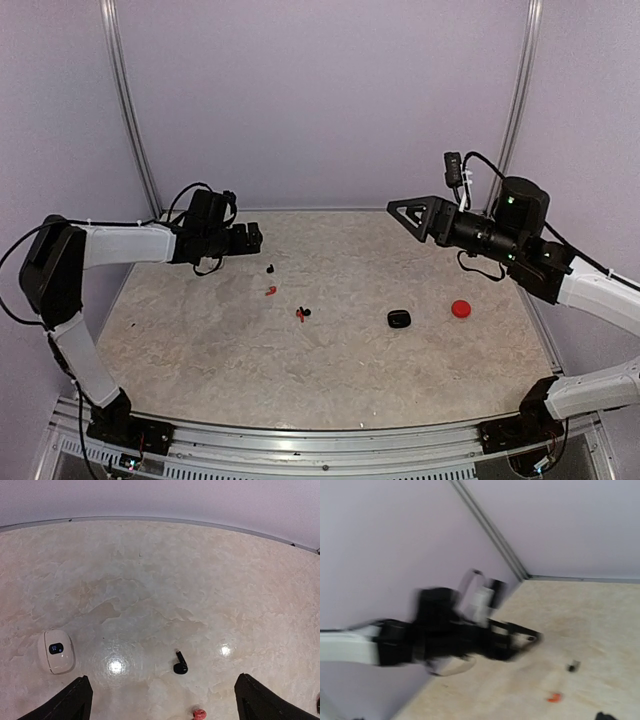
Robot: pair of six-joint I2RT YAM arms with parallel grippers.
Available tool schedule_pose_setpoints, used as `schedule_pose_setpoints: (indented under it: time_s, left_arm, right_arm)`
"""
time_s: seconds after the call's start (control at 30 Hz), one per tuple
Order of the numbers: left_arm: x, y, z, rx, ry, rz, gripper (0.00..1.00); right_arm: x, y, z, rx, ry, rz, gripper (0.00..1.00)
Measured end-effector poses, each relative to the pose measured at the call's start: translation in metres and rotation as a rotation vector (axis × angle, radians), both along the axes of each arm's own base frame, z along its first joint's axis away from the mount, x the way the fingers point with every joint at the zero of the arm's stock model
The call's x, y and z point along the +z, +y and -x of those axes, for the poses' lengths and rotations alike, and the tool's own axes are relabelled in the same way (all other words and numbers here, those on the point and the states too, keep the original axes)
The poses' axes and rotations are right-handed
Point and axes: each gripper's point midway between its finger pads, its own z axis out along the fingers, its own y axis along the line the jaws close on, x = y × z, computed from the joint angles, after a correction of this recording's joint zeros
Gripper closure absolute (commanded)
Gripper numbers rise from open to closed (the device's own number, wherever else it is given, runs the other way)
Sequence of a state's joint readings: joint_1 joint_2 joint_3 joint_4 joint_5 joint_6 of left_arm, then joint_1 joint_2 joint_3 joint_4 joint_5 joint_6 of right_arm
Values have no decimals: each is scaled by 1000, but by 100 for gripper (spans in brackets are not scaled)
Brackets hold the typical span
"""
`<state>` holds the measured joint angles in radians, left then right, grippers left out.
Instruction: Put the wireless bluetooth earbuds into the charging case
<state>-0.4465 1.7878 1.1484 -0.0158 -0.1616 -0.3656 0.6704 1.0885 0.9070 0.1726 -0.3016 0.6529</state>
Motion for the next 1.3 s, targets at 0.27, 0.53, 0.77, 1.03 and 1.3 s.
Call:
schedule_pose_setpoints:
  time_s: [0.27,0.53,0.77,1.03,1.3]
  left_arm:
    - [70,-32,38,-140,-165,41,1]
    - [79,-65,82,-261,-208,0,1]
    - [82,-58,96,-236,-249,-76,1]
    - [84,-48,102,-207,-275,-116,1]
    - [87,-53,105,-209,-294,-132,1]
  right_arm:
    - [-102,-30,-13,-2,52,239,1]
    - [-196,-37,-15,6,199,442,6]
    - [-250,-44,-22,-26,288,572,12]
    - [-301,-48,-23,-70,361,712,17]
    - [-330,-49,-23,-85,401,770,26]
